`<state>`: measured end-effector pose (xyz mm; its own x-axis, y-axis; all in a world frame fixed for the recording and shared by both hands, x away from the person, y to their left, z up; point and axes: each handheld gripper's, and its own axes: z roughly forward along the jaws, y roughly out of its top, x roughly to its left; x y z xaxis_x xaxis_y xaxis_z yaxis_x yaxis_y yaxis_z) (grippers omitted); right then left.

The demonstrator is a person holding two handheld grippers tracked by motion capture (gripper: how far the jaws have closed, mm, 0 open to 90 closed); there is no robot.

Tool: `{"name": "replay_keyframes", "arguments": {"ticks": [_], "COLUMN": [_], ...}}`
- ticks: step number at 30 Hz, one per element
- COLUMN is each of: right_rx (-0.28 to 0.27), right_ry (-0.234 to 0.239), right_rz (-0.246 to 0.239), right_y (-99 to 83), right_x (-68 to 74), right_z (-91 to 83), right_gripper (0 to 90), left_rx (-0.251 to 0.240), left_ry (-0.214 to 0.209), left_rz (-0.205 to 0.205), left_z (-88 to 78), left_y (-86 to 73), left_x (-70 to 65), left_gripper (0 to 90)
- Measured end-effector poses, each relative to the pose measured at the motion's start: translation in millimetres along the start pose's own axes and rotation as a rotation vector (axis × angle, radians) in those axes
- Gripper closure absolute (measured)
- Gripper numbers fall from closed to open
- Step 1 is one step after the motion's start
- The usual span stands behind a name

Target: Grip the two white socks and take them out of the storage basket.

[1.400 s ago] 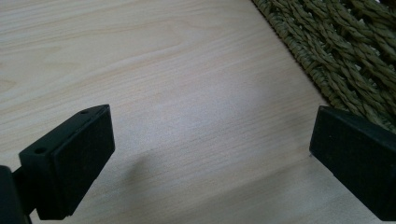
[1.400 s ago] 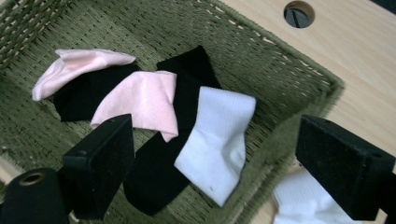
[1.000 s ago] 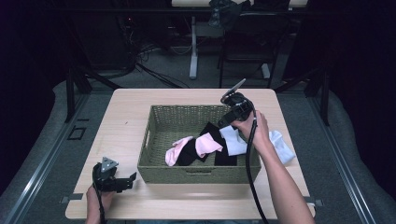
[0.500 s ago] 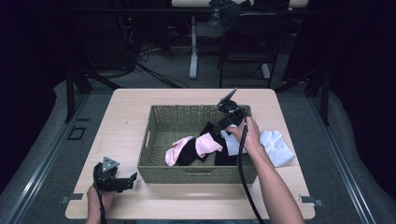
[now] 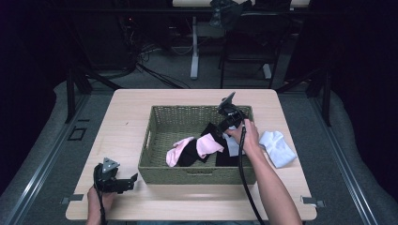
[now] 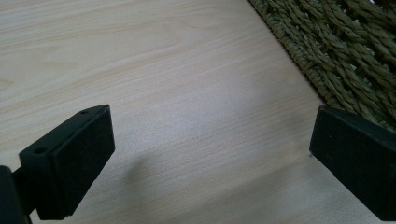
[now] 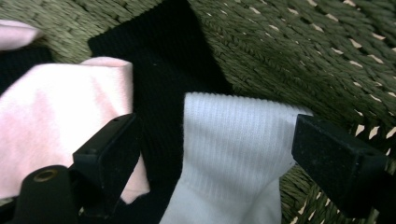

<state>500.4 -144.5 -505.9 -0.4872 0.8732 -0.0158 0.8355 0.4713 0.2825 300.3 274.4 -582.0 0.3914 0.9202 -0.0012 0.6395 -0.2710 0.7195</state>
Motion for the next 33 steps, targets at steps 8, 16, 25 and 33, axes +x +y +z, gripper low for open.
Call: {"name": "replay_keyframes", "arguments": {"ticks": [8,16,25,33], "right_rx": [0.050,0.073,0.053,0.006], "right_ry": [-0.050,-0.074,-0.048,-0.012], "right_rz": [0.016,0.057,0.041,-0.003], "right_y": [3.0,2.7,0.2,-1.3], "right_x": [-0.3,1.5,3.6,7.7], "right_z": [10.3,16.8,-0.6,-42.2], "right_gripper": [25.1,65.4,82.2,82.3], "left_rx": [0.002,-0.001,-0.006,-0.006], "left_ry": [-0.002,0.000,0.003,0.000], "left_rz": [0.003,0.000,-0.003,-0.002], "left_z": [0.0,-0.3,-0.6,-1.6], "left_y": [0.2,0.2,0.1,0.5], "left_x": [-0.1,0.1,0.7,0.4], "left_gripper": [0.1,0.1,0.1,0.1]}}
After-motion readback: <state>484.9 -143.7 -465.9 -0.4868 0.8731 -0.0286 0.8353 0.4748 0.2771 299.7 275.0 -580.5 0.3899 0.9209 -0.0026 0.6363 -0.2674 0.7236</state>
